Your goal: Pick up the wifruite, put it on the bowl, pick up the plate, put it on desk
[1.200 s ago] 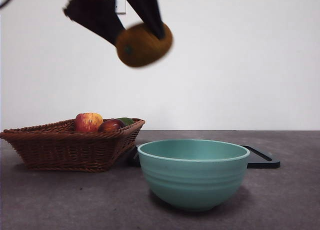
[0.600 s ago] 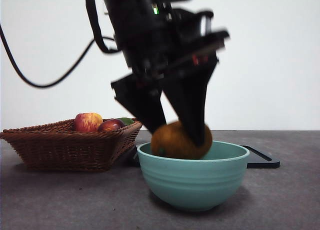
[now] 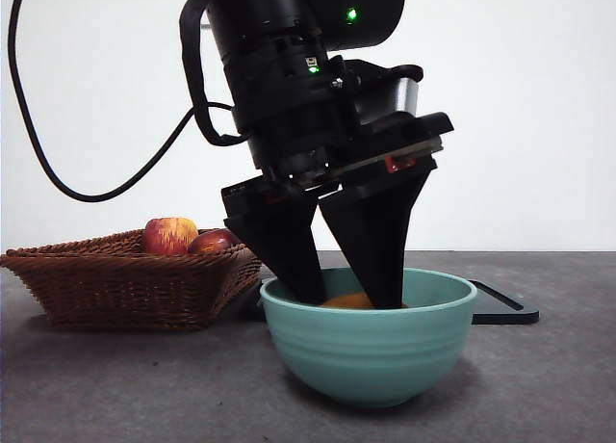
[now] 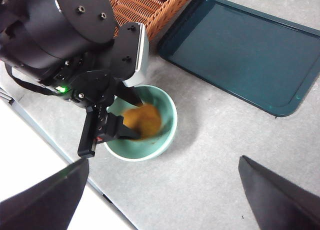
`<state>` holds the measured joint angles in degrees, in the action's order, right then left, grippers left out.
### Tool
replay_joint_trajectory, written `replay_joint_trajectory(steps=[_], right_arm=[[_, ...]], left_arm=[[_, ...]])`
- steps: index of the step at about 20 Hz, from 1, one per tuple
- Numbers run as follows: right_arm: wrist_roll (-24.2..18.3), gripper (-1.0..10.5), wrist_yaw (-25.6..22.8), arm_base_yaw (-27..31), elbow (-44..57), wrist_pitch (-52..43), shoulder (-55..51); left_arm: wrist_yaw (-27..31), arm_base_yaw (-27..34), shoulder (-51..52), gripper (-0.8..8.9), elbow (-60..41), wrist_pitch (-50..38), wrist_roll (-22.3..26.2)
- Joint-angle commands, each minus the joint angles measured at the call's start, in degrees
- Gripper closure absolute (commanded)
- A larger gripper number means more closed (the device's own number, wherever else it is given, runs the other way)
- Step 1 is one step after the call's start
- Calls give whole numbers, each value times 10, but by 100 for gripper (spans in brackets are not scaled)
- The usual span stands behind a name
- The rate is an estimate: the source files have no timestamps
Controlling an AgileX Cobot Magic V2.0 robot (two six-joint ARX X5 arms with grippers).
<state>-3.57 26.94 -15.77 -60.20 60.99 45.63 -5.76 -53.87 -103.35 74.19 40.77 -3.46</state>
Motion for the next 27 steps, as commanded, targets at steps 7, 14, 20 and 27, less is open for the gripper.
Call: replay_joint_trajectory(steps=[7,14,20,27], right_arm=[[6,469,0,-3,-12,-5,3],[6,469,0,-3,-12,-5,3],[6,469,0,-3,-12,-5,3],[6,469,0,-3,-12,-5,3]], left_arm=[[2,-7,3,465,13,-2,9],[2,-1,92,465,14,-1,-3],[2,26,205,465,14,0,-21],[2,110,325,466,11,22,-43]])
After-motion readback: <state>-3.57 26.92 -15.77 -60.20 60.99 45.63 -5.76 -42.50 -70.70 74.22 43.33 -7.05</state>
